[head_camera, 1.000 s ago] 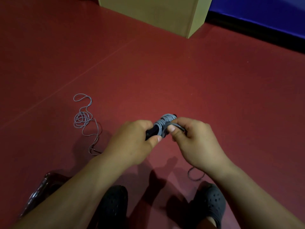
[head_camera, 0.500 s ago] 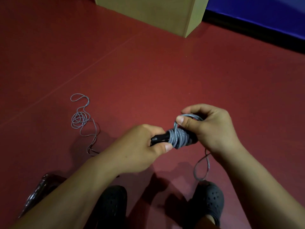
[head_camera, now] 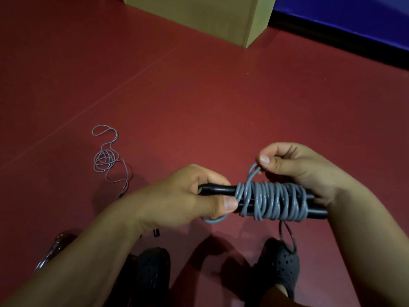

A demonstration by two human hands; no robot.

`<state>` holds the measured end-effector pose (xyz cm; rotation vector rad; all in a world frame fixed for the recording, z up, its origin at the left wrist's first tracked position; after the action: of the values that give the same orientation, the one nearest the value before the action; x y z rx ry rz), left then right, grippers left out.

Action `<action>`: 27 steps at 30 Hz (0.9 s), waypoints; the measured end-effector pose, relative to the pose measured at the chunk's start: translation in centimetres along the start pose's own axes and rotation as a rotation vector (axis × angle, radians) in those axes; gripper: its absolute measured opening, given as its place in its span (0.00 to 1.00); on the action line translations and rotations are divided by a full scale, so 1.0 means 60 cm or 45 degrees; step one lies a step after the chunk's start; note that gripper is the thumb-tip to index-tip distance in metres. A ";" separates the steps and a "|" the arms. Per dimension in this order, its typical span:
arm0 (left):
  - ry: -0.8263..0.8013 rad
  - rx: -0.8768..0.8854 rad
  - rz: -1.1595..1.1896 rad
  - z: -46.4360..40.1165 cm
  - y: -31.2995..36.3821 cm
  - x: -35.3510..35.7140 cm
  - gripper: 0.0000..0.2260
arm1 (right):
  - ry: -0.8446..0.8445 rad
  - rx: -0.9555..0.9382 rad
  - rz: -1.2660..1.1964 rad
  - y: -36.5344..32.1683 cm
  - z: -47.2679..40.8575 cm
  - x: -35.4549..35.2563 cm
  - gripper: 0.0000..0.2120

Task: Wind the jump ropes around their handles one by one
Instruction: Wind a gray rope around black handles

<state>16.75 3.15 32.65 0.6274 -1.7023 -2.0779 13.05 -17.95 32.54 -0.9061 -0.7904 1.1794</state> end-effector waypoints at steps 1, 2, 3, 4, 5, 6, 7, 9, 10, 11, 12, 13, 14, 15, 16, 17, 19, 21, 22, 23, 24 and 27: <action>-0.017 0.020 0.037 0.000 0.001 0.000 0.12 | -0.069 0.023 -0.009 0.001 -0.001 -0.002 0.04; -0.022 0.040 0.070 0.000 0.004 -0.001 0.12 | -0.124 0.027 -0.012 0.003 -0.004 -0.003 0.06; -0.012 0.059 0.099 0.000 0.004 -0.001 0.11 | -0.157 0.011 -0.027 0.003 -0.006 -0.001 0.10; 0.009 0.074 0.123 -0.001 0.004 -0.001 0.09 | -0.168 -0.013 -0.053 0.005 -0.007 0.002 0.14; 0.040 0.087 0.143 -0.002 0.002 -0.002 0.09 | -0.154 -0.046 -0.062 0.010 -0.009 0.005 0.16; 0.075 0.095 0.158 -0.004 0.000 -0.002 0.09 | -0.105 -0.109 -0.016 0.012 -0.008 0.010 0.13; 0.117 0.098 0.170 -0.006 -0.003 -0.003 0.10 | -0.036 -0.191 0.075 0.017 -0.009 0.015 0.07; 0.214 0.099 0.182 -0.011 -0.010 -0.005 0.11 | 0.122 -0.289 0.278 0.027 -0.009 0.026 0.08; 0.261 0.096 0.182 -0.013 -0.013 -0.006 0.11 | 0.174 -0.295 0.355 0.032 -0.010 0.032 0.11; 0.304 0.088 0.181 -0.015 -0.017 -0.007 0.11 | 0.181 -0.293 0.396 0.036 -0.013 0.038 0.11; 0.340 0.081 0.186 -0.017 -0.020 -0.008 0.12 | 0.170 -0.280 0.416 0.037 -0.014 0.046 0.11; 0.370 0.076 0.196 -0.018 -0.023 -0.008 0.13 | 0.145 -0.262 0.417 0.038 -0.015 0.053 0.12; 0.394 0.068 0.214 -0.019 -0.023 -0.008 0.14 | 0.134 -0.234 0.419 0.038 -0.015 0.059 0.13; 0.422 0.058 0.236 -0.021 -0.023 -0.007 0.14 | 0.131 -0.214 0.426 0.038 -0.015 0.062 0.13; 0.447 0.045 0.257 -0.022 -0.023 -0.006 0.14 | 0.133 -0.194 0.438 0.037 -0.014 0.065 0.15; 0.475 0.027 0.273 -0.024 -0.022 -0.005 0.14 | 0.128 -0.171 0.452 0.039 -0.014 0.066 0.16; 0.551 -0.003 0.258 -0.028 -0.025 -0.007 0.14 | 0.128 -0.148 0.475 0.041 -0.013 0.068 0.19; 0.643 -0.011 0.194 -0.031 -0.030 -0.010 0.18 | 0.154 -0.227 0.545 0.044 -0.015 0.069 0.18; 0.690 -0.017 0.178 -0.031 -0.031 -0.012 0.20 | 0.173 -0.291 0.606 0.045 -0.015 0.069 0.18; 0.739 -0.026 0.168 -0.032 -0.033 -0.015 0.20 | 0.183 -0.353 0.666 0.045 -0.015 0.070 0.17; 0.786 -0.024 0.149 -0.031 -0.034 -0.018 0.19 | 0.180 -0.402 0.713 0.045 -0.013 0.073 0.16; 0.924 -0.033 0.011 -0.030 -0.034 -0.023 0.10 | 0.102 -0.480 0.815 0.041 -0.004 0.085 0.16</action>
<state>18.90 2.84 30.48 1.1801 -1.2410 -1.5660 13.30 -12.66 30.44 -1.5869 -0.6859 1.5564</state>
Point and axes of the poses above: each hand's wrist, its own z-axis away from the middle knuckle, its own x-axis out of the palm, y = z × x, the point moved 2 cm from there along -z, towards the middle knuckle, and after that the axes turned 9 degrees about y, right-handed, at the moved point
